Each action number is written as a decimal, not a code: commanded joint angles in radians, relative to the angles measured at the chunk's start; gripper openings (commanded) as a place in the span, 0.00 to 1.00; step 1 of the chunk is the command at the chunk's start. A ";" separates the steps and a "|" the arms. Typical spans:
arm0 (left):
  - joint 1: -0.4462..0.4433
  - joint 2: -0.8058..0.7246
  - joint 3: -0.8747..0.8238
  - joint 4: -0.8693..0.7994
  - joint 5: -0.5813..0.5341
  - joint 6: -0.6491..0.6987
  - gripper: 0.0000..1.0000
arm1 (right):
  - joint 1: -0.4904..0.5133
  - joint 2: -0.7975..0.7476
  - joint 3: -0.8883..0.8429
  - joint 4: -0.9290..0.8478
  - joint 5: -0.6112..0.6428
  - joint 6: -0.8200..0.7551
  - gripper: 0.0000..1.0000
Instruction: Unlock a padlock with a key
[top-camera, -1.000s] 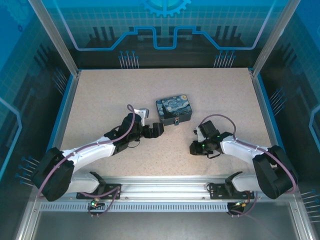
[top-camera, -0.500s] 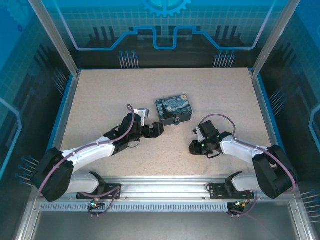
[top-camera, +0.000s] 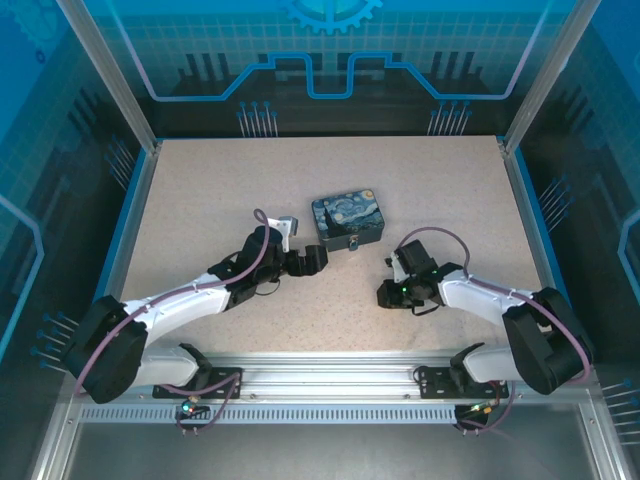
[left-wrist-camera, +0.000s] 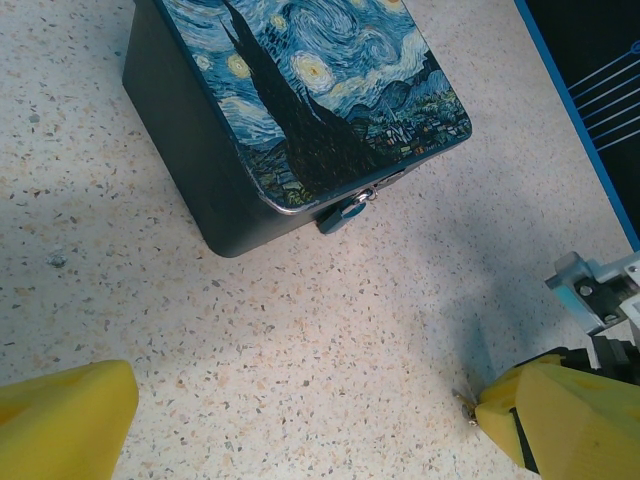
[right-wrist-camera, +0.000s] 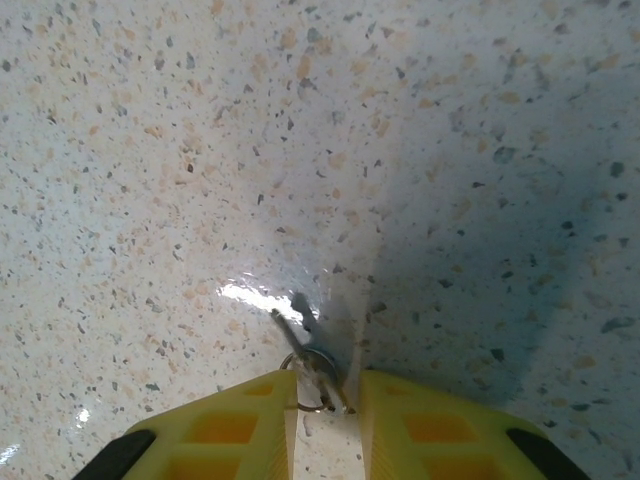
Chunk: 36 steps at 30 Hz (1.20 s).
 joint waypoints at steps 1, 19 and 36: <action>-0.008 -0.009 0.014 -0.012 -0.004 0.006 0.99 | 0.022 0.024 0.018 0.012 -0.004 0.015 0.24; -0.008 -0.076 -0.016 0.060 0.077 0.006 0.99 | 0.048 -0.134 -0.020 0.081 0.012 -0.012 0.00; -0.049 -0.088 0.042 0.318 0.497 -0.063 0.69 | 0.160 -0.503 -0.075 0.527 -0.207 -0.038 0.00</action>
